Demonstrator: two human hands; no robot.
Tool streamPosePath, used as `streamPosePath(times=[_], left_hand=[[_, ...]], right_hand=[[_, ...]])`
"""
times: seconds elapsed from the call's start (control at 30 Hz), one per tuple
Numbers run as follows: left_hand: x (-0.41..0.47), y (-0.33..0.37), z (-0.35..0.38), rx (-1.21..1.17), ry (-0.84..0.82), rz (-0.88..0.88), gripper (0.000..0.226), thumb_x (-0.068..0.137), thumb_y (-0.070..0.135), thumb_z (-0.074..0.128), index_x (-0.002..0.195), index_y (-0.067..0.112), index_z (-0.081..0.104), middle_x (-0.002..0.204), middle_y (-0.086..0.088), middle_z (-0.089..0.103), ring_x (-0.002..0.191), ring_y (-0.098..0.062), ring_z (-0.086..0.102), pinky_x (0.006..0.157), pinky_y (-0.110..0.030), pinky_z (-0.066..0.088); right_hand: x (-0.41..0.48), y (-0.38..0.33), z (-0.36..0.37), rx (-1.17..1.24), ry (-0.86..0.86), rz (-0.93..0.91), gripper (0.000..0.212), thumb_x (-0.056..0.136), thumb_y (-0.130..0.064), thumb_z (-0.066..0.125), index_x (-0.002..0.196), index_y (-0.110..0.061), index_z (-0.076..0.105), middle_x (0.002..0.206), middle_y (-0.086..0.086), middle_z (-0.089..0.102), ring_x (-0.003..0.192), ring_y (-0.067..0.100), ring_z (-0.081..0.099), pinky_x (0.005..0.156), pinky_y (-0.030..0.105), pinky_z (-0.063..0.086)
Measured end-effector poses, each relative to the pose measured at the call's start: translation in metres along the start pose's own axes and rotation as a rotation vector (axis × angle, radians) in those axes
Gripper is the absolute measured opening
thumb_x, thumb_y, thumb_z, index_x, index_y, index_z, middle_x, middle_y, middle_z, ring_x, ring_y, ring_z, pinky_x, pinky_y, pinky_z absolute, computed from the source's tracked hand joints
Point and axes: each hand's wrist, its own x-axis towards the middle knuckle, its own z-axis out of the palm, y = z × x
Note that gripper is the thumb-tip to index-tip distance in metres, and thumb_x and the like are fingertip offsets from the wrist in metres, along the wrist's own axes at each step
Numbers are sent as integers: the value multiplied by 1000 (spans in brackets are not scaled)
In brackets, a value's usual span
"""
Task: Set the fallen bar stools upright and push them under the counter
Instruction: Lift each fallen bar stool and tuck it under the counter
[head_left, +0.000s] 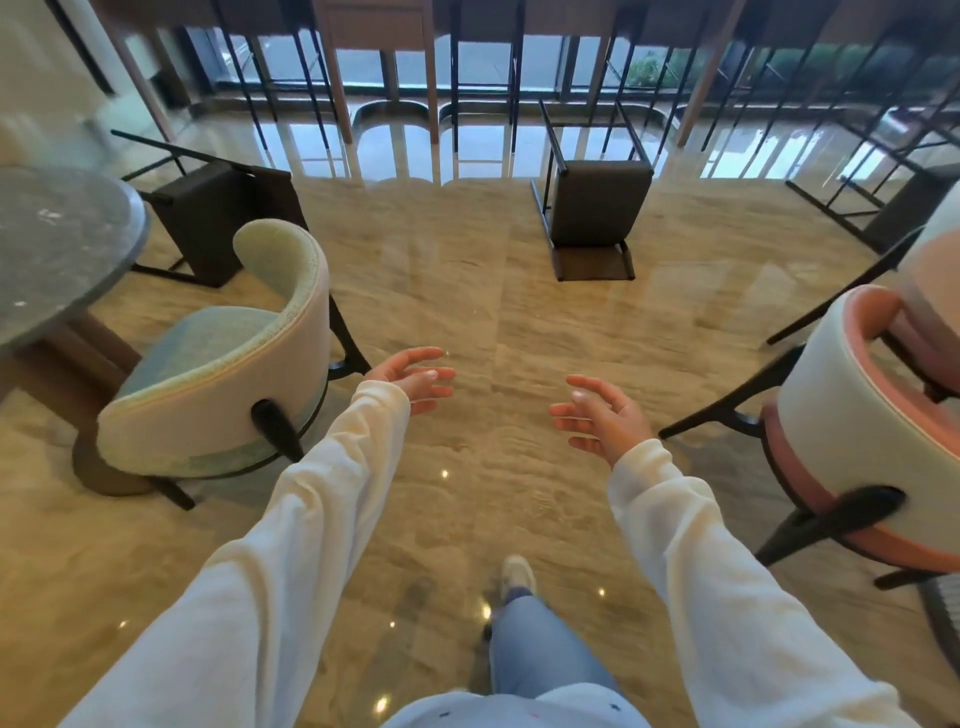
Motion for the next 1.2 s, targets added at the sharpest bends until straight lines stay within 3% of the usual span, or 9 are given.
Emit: streamPosePath(times=[0.37, 0.5, 0.63, 0.9, 1.2], left_hand=[[209, 73, 31, -63, 124, -25, 28, 98, 11, 44, 124, 5, 53, 93, -5, 64, 79, -16, 63, 82, -29, 48], [277, 104, 32, -59, 186, -1, 29, 97, 10, 45, 124, 4, 53, 99, -10, 64, 69, -8, 66, 79, -28, 49], [331, 125, 26, -97, 226, -8, 28, 98, 9, 44, 124, 5, 53, 96, -7, 63, 80, -16, 63, 81, -29, 48], [448, 150, -22, -119, 309, 6, 27, 97, 9, 46, 122, 7, 54, 108, -13, 63, 86, -21, 63, 91, -36, 47], [611, 200, -112, -159, 367, 8, 21, 95, 9, 49, 112, 15, 59, 94, -4, 68, 79, -17, 68, 87, -33, 50]], right_hand=[[222, -95, -10, -52, -58, -1, 19, 97, -13, 47, 111, -18, 58, 85, 8, 68, 73, 18, 64, 63, 27, 45], [301, -140, -7, -88, -106, -19, 18, 97, -13, 47, 107, -20, 61, 84, 7, 69, 73, 18, 64, 63, 28, 46], [369, -169, 7, -121, -162, -22, 19, 96, -15, 48, 101, -27, 63, 83, 5, 71, 73, 18, 66, 64, 28, 48], [497, -206, 72, -150, -268, -15, 19, 96, -13, 48, 105, -24, 62, 81, 5, 71, 70, 16, 65, 62, 25, 48], [652, -276, 178, -170, -329, -37, 20, 95, -13, 49, 109, -22, 61, 85, 7, 70, 74, 19, 65, 67, 28, 48]])
